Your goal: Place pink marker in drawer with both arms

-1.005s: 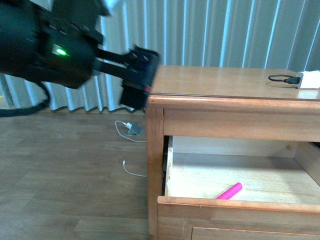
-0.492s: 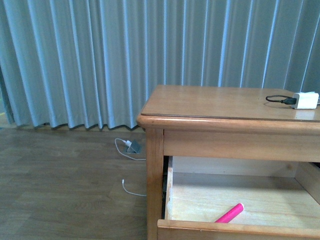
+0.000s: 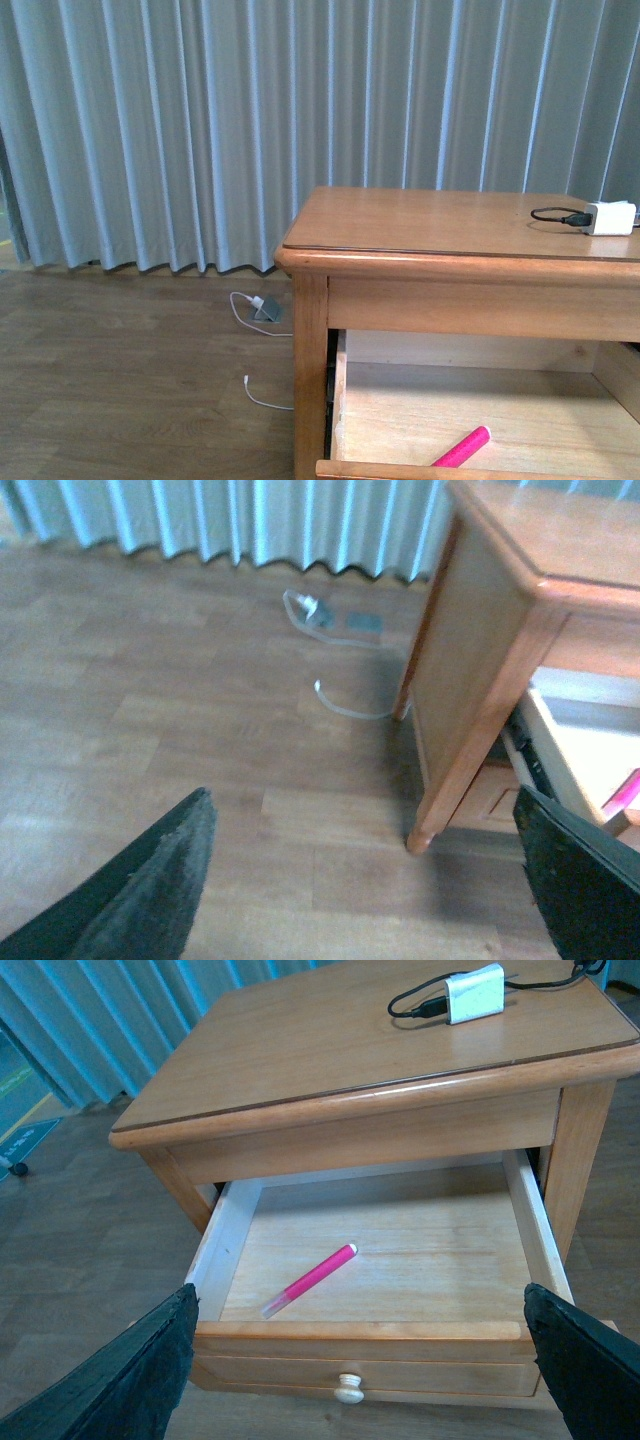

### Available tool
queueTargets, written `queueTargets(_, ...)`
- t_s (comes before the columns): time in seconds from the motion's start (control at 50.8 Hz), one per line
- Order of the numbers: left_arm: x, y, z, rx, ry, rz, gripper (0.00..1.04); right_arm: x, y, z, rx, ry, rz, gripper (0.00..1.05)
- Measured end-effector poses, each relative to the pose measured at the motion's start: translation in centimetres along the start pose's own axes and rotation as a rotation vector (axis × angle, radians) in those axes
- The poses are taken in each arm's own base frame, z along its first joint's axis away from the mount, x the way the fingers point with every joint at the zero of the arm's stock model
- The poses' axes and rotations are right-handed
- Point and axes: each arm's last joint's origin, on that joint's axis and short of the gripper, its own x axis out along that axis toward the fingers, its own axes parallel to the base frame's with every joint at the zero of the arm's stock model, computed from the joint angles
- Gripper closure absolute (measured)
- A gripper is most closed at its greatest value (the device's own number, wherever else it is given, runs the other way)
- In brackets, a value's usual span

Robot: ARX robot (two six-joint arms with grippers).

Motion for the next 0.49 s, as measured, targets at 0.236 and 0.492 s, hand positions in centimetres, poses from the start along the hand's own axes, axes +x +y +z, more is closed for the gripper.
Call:
queueTargets(0.236, -0.2, 1.5, -2.0, 0.066, -0.132, -0.023, 0.62, 0.0, 0.0, 0.0, 0.000, 0.000, 0.000, 0.08)
queueTargets(0.492, -1.0, 1.6, -3.5, 0.078, -0.117, -0.029, 1.01, 0.0, 0.0, 0.0, 0.000, 0.000, 0.000, 0.08)
